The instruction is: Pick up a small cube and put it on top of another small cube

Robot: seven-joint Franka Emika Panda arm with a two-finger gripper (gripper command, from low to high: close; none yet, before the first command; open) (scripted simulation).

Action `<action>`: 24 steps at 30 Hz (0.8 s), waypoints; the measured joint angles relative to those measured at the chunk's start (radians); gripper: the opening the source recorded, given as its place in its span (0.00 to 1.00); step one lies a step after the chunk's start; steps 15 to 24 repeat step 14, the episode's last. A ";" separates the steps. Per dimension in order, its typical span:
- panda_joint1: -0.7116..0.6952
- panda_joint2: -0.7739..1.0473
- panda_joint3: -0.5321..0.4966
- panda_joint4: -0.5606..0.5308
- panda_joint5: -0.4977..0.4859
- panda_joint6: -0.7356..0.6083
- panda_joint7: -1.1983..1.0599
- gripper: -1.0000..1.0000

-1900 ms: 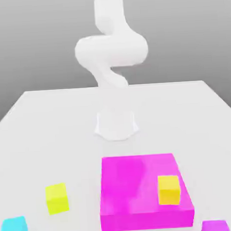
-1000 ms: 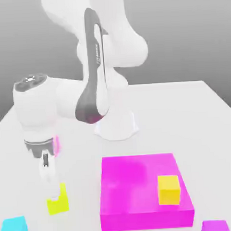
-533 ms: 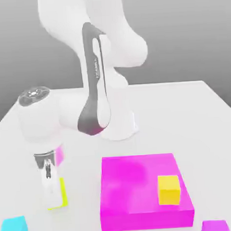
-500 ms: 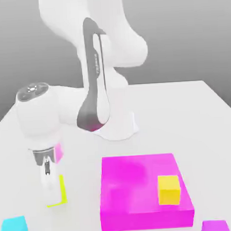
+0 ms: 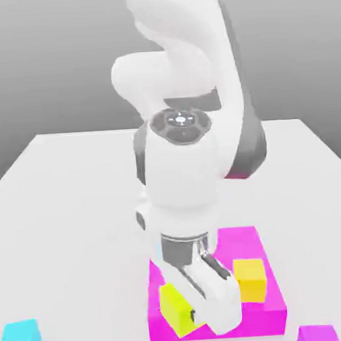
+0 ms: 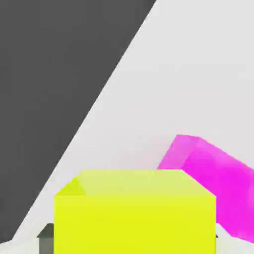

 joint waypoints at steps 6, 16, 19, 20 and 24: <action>0.135 0.039 0.081 0.139 -0.021 -0.080 0.110 0.00; 0.182 0.174 0.058 0.165 -0.065 0.033 0.156 1.00; 0.182 0.174 0.058 0.165 -0.065 0.033 0.156 1.00; 0.182 0.174 0.058 0.165 -0.065 0.033 0.156 1.00; 0.182 0.174 0.058 0.165 -0.065 0.033 0.156 1.00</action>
